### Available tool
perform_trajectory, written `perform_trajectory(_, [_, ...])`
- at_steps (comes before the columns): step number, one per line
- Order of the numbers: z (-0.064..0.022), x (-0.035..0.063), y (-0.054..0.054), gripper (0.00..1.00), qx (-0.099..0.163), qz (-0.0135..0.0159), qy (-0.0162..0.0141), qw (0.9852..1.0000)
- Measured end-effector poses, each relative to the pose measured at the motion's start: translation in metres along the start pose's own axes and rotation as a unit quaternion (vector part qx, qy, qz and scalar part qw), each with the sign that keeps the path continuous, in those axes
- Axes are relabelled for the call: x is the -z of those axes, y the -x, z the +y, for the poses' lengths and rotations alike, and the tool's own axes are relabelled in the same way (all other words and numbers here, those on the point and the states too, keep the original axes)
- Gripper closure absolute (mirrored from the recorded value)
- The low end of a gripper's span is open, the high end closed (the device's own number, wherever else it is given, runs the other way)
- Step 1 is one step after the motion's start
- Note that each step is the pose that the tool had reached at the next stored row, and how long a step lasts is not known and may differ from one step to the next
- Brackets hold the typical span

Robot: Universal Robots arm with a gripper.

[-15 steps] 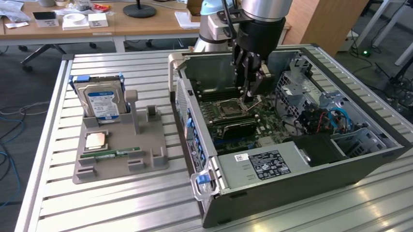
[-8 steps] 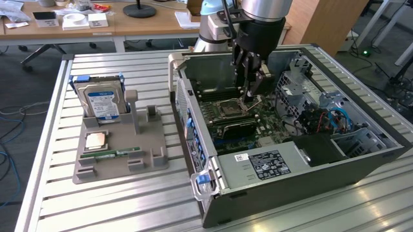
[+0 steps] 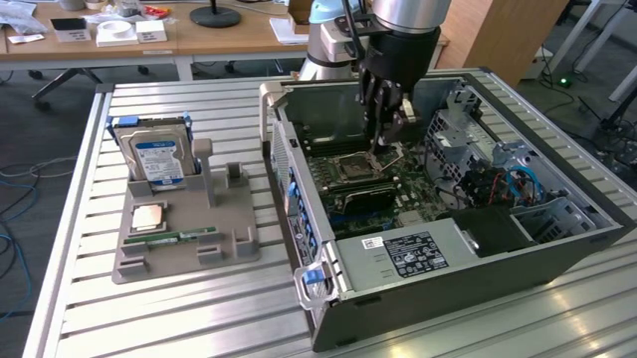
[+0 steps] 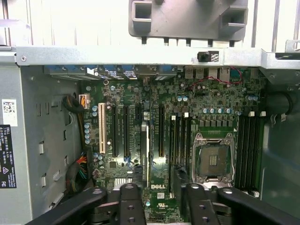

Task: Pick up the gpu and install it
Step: 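Press down on the gpu until it lock into place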

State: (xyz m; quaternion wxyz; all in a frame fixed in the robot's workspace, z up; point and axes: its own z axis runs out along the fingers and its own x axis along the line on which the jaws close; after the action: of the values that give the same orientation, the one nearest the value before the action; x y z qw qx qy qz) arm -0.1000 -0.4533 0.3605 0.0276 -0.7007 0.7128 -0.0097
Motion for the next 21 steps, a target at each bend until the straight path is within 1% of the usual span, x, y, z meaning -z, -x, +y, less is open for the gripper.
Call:
perform_trajectory(1, [0.0,0.0,0.0,0.57,0.0,0.0,0.0,1.0])
perform_trajectory(4, [0.0,0.0,0.0,0.75,0.0,0.0,0.0,1.0])
perform_trajectory(5, [0.0,0.0,0.0,0.75,0.0,0.0,0.0,1.0])
perform_trajectory(7, [0.0,0.0,0.0,0.87,0.0,0.0,0.0,1.0])
perform_trajectory(8, [0.0,0.0,0.0,0.87,0.0,0.0,0.0,1.0])
perform_trajectory(9, [0.0,0.0,0.0,0.89,0.0,0.0,0.0,1.0])
perform_trajectory(18, [0.0,0.0,0.0,0.89,0.0,0.0,0.0,1.0])
perform_trajectory(21, [-0.0003,-0.0016,0.0006,0.89,-0.001,0.0001,0.0001,1.0])
